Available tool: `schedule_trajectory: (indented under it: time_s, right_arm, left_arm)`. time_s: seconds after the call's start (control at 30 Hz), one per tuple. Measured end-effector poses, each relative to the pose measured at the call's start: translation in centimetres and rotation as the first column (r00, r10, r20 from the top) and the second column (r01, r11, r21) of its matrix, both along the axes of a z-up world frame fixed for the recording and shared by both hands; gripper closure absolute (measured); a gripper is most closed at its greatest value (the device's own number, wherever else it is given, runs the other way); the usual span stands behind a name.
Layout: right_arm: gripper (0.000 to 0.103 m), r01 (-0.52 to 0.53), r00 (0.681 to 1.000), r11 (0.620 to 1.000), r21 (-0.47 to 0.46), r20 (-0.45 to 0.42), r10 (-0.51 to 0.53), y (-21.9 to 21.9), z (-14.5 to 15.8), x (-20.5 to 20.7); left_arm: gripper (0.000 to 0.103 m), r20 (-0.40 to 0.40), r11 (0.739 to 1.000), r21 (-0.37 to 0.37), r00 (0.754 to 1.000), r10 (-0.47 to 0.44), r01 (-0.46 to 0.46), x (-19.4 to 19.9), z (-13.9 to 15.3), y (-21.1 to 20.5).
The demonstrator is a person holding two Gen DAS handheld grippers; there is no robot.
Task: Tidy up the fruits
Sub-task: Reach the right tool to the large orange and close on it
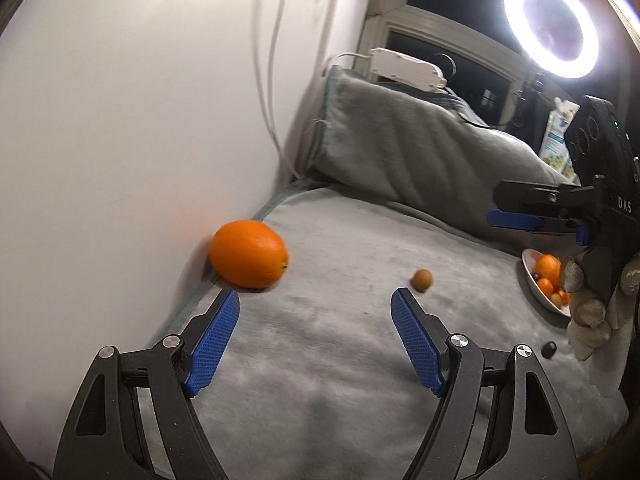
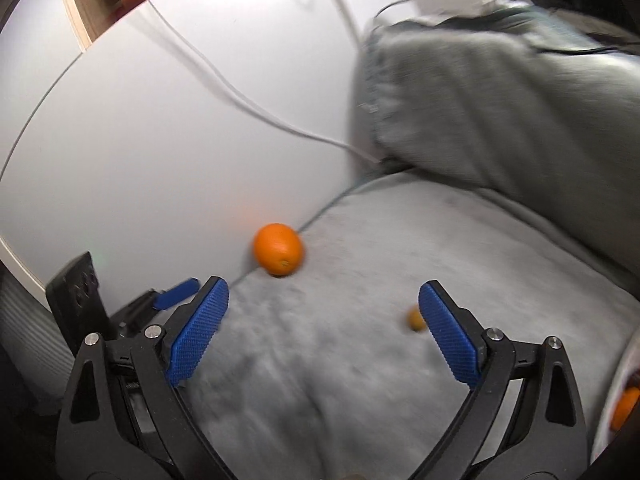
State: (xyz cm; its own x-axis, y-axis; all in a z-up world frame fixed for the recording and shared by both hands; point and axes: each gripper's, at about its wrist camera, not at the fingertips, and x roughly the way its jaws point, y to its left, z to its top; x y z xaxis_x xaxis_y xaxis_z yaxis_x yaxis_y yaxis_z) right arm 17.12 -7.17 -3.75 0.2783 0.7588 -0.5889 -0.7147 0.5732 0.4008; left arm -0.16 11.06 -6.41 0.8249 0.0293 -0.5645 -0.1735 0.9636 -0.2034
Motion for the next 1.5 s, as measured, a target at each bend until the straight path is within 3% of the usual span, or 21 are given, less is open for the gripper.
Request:
schedule_trajectory:
  time_s: [0.07, 0.6, 0.77, 1.07, 1.17, 1.5]
  right_arm:
    - [0.017, -0.041, 0.999, 0.999, 0.001, -0.033, 0.041, 1.9, -0.5, 0.7]
    - [0.021, -0.188, 0.957, 0.981, 0.037, -0.218, 0.191, 12.1, -5.5, 5.9]
    - [0.028, -0.208, 0.939, 0.977, 0.043, -0.272, 0.211, 14.4, -7.3, 7.3]
    - [0.031, -0.227, 0.919, 0.973, 0.039, -0.321, 0.228, 16.2, -9.2, 8.5]
    - [0.033, -0.234, 0.915, 0.972, 0.038, -0.33, 0.233, 17.0, -9.8, 8.7]
    - [0.035, -0.251, 0.905, 0.967, 0.044, -0.344, 0.251, 19.1, -11.0, 8.9]
  left_arm:
    - [0.025, -0.009, 1.0, -0.009, 1.0, 0.011, -0.011, 0.4, -0.4, 0.4]
    - [0.027, -0.056, 0.994, -0.086, 0.997, 0.058, -0.063, 3.4, -2.1, 2.7]
    - [0.032, -0.081, 0.993, -0.095, 0.995, 0.065, -0.072, 4.5, -2.7, 3.1]
    - [0.036, -0.111, 0.992, -0.094, 0.991, 0.076, -0.087, 6.0, -3.1, 3.8]
    - [0.044, -0.122, 0.991, -0.097, 0.989, 0.077, -0.089, 6.5, -3.3, 4.0]
    - [0.046, -0.154, 0.99, -0.089, 0.984, 0.092, -0.106, 7.3, -4.2, 4.5]
